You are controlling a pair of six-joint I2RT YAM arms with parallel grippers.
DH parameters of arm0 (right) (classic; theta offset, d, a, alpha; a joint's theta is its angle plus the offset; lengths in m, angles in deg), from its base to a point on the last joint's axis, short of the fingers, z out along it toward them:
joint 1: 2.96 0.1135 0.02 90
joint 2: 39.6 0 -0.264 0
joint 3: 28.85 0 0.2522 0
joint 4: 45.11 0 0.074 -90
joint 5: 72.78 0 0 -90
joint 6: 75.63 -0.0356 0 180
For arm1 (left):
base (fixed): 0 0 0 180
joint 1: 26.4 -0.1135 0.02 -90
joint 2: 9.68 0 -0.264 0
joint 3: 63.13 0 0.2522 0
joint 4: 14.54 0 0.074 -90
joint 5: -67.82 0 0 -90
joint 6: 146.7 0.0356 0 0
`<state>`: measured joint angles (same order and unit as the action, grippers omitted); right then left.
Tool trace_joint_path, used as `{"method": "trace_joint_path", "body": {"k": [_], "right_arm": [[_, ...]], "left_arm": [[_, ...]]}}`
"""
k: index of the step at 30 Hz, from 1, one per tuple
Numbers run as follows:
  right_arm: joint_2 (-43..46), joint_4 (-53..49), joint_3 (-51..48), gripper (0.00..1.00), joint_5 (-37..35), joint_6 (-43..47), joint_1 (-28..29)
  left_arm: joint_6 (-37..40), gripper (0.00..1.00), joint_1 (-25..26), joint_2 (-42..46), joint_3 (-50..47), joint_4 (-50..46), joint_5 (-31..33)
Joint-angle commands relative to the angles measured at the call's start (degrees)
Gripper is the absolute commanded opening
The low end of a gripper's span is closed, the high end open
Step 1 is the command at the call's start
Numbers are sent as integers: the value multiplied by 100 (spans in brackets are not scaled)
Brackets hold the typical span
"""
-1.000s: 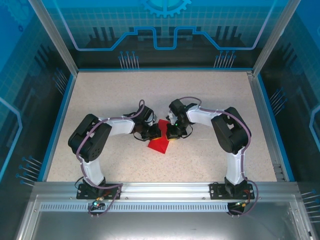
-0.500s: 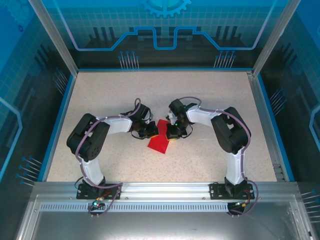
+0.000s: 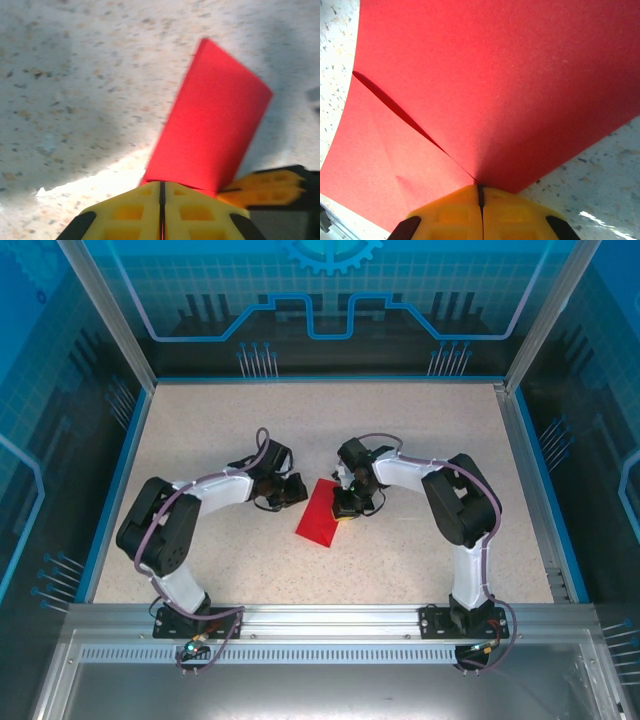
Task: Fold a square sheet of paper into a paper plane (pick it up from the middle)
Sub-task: Fold the triangle a second time at the center of the table.
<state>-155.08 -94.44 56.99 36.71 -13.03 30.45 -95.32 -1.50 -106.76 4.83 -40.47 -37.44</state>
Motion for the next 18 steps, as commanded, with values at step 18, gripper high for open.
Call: {"method": "trace_joint_path", "body": {"k": [18], "right_arm": [[-950, -286, -482, 5, -1681, 4, 25]], "left_arm": [[-81, 7, 466, -755, 39, 153, -406]]}}
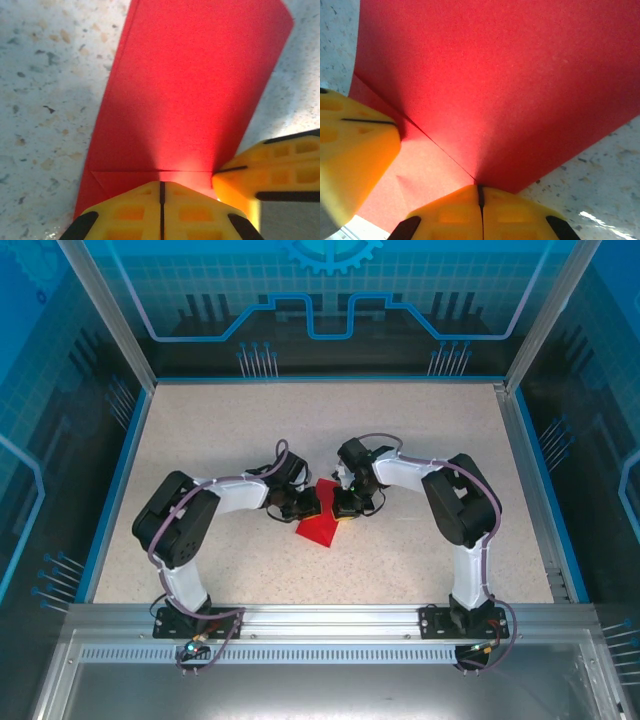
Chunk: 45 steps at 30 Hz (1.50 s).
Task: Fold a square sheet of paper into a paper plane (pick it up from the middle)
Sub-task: Fold the triangle a second time at the center of the table.
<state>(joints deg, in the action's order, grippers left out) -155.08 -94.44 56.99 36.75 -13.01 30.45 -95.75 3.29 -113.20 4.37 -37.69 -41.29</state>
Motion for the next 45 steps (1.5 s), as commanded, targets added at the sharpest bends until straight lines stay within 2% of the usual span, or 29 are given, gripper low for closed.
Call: {"method": "trace_joint_path", "body": {"k": [1, 6, 12, 17, 20, 28, 45], "right_arm": [[-943, -297, -454, 5, -1653, 7, 25], [-582, -167, -246, 5, -1149, 82, -7], [432, 96, 58, 9, -441, 34, -1], [1328, 691, -391, 9, -143, -335, 63], [1566, 924, -691, 9, -66, -515, 210], [1250, 1153, -830, 7, -137, -876, 801], [795, 1134, -998, 7, -73, -702, 876]], "left_arm": [[-37, 7, -10, -136, 76, -158, 6], [-42, 7, -9, -281, -166, -278, 164], [-103, 6, -8, -326, -524, -165, 215], [-139, 6, -7, -370, -626, 2, 179], [-137, 6, -8, -405, -624, 36, 164], [-173, 6, -8, -449, -596, -27, 180], [-246, 5, -13, -453, -570, -15, 143]]}}
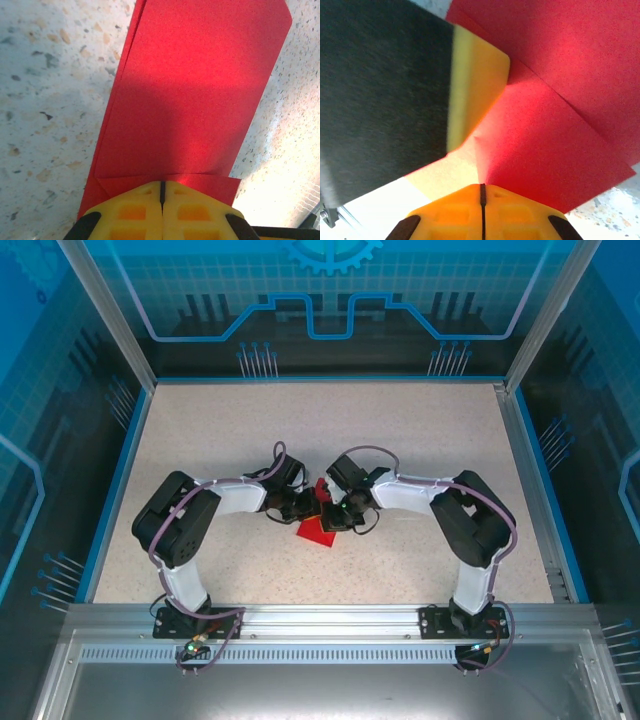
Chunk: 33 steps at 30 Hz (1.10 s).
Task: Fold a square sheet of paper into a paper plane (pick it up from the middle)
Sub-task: Fold the triangle a second time at the center of the table.
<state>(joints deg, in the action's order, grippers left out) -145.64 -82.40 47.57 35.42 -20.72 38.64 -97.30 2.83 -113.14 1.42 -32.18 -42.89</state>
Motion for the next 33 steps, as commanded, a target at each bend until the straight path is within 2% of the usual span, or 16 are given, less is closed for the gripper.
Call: {"method": "trace_joint_path", "body": {"k": [1, 13, 20, 33], "right_arm": [[-171, -90, -56, 7, 57, 79, 53], [-175, -411, -25, 6, -147, 362, 56], [158, -54, -70, 7, 170, 380, 118], [-111, -310, -45, 7, 151, 505, 275]], "left_arm": [[-93, 6, 31, -458, -280, -561, 312], [-132, 5, 37, -500, -261, -613, 344], [-142, 5, 37, -518, -257, -597, 340], [-160, 5, 36, -545, -269, -611, 341]]}}
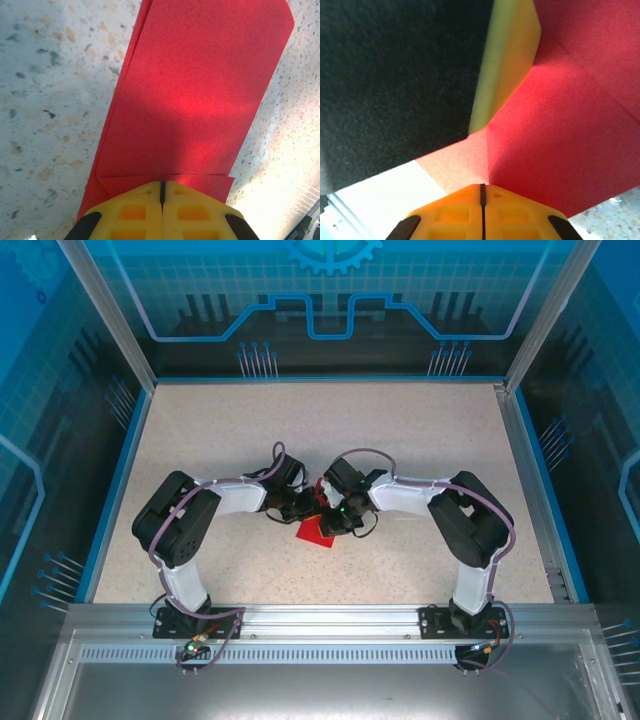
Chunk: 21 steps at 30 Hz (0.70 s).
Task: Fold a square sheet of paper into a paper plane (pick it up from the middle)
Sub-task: Fold the triangle a second time at the center of the table.
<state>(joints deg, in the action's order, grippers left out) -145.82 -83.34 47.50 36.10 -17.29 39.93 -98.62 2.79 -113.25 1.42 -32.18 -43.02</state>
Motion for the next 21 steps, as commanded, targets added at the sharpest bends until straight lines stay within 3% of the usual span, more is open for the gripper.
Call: {"method": "trace_joint_path", "body": {"k": [1, 21], "right_arm": [[-101, -275, -34, 7, 68, 190, 147], [-155, -623, -420, 6, -76, 430, 218]], "left_arm": [[-28, 5, 41, -545, -262, -611, 349], [-40, 5, 43, -603, -189, -723, 435]]}}
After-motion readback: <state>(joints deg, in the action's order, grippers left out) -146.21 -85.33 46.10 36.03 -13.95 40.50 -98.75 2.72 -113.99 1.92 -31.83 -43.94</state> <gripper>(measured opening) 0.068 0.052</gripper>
